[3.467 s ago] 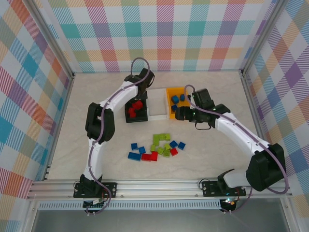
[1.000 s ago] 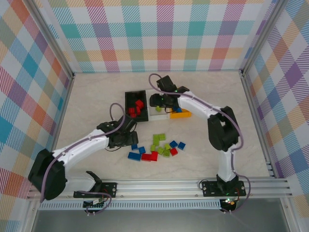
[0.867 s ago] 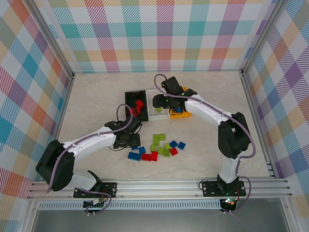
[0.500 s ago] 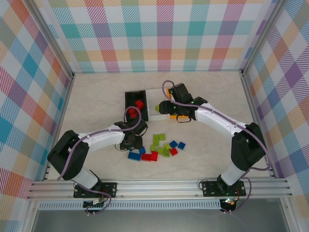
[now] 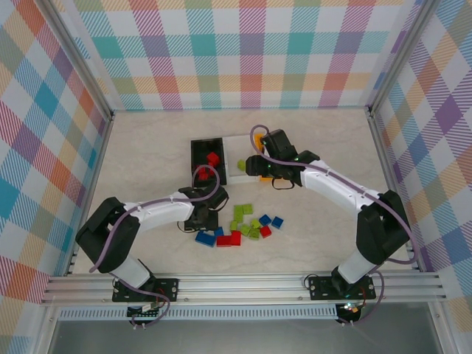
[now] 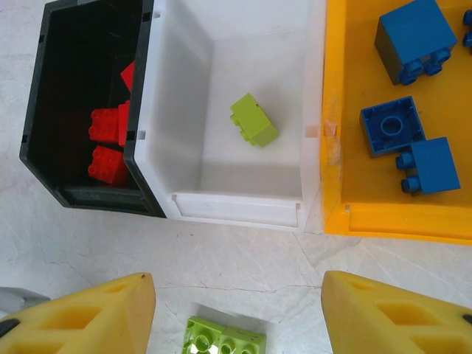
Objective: Sort the legos into containers by color
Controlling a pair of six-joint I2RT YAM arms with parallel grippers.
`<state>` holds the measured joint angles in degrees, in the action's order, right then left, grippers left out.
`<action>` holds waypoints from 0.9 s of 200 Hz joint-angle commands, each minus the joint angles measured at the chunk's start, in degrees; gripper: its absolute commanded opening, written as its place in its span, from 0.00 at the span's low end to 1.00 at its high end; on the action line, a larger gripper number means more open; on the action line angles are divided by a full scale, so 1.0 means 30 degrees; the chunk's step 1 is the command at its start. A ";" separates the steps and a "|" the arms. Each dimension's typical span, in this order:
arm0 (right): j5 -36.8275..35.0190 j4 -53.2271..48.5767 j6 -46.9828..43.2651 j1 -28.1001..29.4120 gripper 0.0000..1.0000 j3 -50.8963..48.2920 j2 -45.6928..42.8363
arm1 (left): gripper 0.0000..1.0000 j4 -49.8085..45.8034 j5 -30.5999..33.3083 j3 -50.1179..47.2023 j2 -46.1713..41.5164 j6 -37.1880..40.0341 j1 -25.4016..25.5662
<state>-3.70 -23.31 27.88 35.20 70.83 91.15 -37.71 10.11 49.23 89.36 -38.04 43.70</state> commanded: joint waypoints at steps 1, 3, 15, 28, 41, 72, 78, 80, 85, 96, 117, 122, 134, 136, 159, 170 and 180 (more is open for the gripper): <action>-0.0095 0.0382 0.0092 -0.0200 0.62 -0.0316 -0.0696 | 0.61 -0.1443 0.0422 -0.0223 -0.0897 0.0022 0.0421; -0.0086 0.0386 0.0099 -0.0193 0.62 -0.0318 -0.0704 | 0.60 -0.1457 0.0435 -0.0235 -0.0885 0.0002 0.0422; -0.0069 0.0351 0.0069 -0.0244 0.61 -0.0282 -0.0707 | 0.55 -0.1311 0.0510 -0.0435 -0.0802 -0.0047 0.0467; -0.0081 0.0307 0.0082 -0.0271 0.62 -0.0303 -0.0733 | 0.46 -0.0989 0.0454 -0.0606 -0.0563 -0.0183 0.0507; -0.0083 0.0300 0.0082 -0.0331 0.62 -0.0318 -0.0820 | 0.40 -0.0766 0.0548 -0.0645 -0.0371 -0.0316 0.0531; -0.0141 0.0126 0.0077 -0.0407 0.62 -0.0456 -0.1301 | 0.30 -0.0925 0.1154 -0.0224 -0.0092 -0.0233 0.0532; -0.0167 0.0083 0.0075 -0.0425 0.61 -0.0533 -0.1449 | 0.28 -0.1027 0.1228 -0.0028 -0.0139 -0.0197 0.0524; -0.0178 0.0077 0.0080 -0.0454 0.61 -0.0548 -0.1501 | 0.27 -0.1068 0.1252 0.0012 -0.0168 -0.0192 0.0536; -0.0173 0.0043 0.0132 -0.0505 0.62 -0.0648 -0.1674 | 0.25 -0.1177 0.1307 0.0230 -0.0258 -0.0174 0.0530; -0.0204 0.0022 0.0301 -0.0711 0.62 -0.0962 -0.2151 | 0.24 -0.1426 0.1246 0.0922 -0.0523 -0.0030 0.0524; -0.0385 0.0173 0.0763 -0.1395 0.61 -0.2018 -0.3555 | 0.22 -0.2186 0.1347 0.3830 -0.0475 0.0630 0.0582; -0.0555 0.0171 0.0861 -0.1531 0.62 -0.2309 -0.3927 | 0.22 -0.2332 0.1345 0.4752 -0.0244 0.0826 0.0595; -0.1032 0.0116 0.1045 -0.1887 0.62 -0.3043 -0.4883 | 0.21 -0.2570 0.1331 0.7185 0.0649 0.1262 0.0580; -0.1104 0.0115 0.1085 -0.1933 0.62 -0.3160 -0.5047 | 0.21 -0.2574 0.1299 0.7645 0.0805 0.1359 0.0594; -0.1448 -0.0097 0.1426 -0.2582 0.62 -0.4517 -0.6555 | 0.21 -0.2674 0.1221 1.2993 0.3862 0.2217 0.0601; -0.1721 -0.0394 0.1437 -0.2706 0.62 -0.4999 -0.7074 | 0.21 -0.2839 0.1332 1.5775 0.5703 0.2644 0.0579; -0.1876 -0.0654 0.1425 -0.2772 0.63 -0.5357 -0.7440 | 0.21 -0.3278 0.1374 1.8477 0.7574 0.3003 0.0527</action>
<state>-7.16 -23.57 30.89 27.29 57.41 71.42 -44.82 13.17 91.72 101.71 -33.26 44.62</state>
